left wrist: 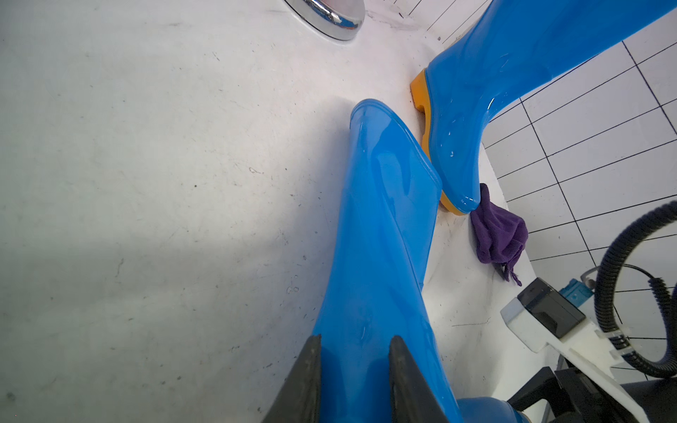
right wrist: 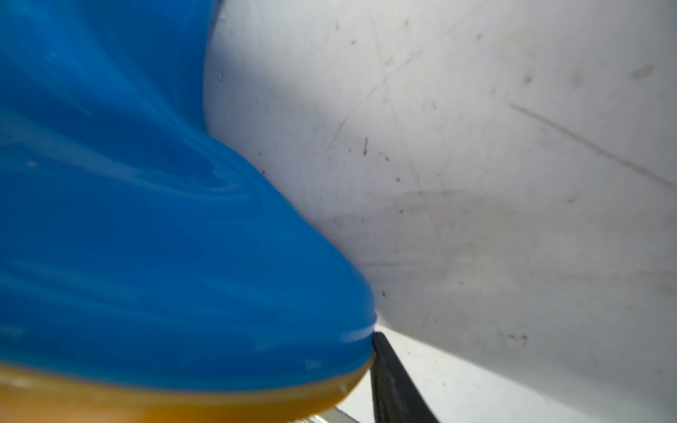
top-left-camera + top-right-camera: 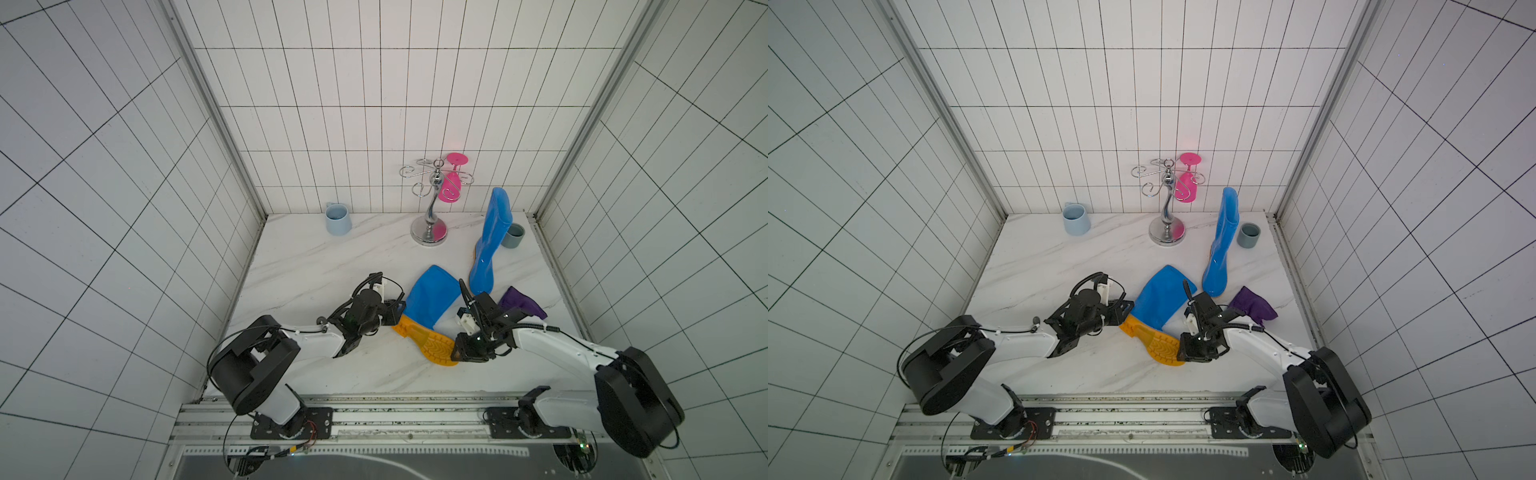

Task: Wipe the rubber boots with a cloth
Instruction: Adjust the rubber boot at the center of the board.

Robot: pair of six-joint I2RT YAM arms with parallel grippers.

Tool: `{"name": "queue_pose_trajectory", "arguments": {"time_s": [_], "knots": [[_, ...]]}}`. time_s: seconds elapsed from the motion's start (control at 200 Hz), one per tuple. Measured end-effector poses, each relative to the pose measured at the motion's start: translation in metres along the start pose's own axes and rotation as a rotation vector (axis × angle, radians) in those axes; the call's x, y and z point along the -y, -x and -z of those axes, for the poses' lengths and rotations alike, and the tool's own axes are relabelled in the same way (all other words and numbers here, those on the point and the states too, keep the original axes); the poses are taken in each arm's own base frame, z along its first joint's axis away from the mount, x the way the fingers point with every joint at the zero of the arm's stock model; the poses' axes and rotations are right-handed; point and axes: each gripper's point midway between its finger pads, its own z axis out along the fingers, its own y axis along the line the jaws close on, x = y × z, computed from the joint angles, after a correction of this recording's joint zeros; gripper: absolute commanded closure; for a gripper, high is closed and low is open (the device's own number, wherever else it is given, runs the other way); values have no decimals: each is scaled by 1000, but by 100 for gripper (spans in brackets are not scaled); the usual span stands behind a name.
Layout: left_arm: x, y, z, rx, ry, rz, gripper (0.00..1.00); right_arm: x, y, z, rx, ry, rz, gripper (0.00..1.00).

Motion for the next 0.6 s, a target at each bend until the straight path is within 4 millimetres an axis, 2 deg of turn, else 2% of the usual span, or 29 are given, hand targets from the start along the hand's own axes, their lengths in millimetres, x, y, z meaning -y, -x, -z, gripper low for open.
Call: {"name": "queue_pose_trajectory", "arguments": {"time_s": [0.18,0.28,0.33,0.43,0.525,0.6], "knots": [[-1,-34,5,-86,11,14,70,16,12,8,-34,-94,-5,63],[2,-76,7,-213,-2,18,70,25,34,16,16,-162,-1,63],[14,-91,9,-262,-47,11,70,28,57,22,91,-197,7,63],[41,-129,13,-400,-144,-5,70,24,124,45,309,-223,29,63],[63,-164,18,-534,-221,-24,70,-9,182,74,496,-157,98,63],[74,-186,20,-613,-254,-37,70,-30,209,95,593,-123,145,63]]}}
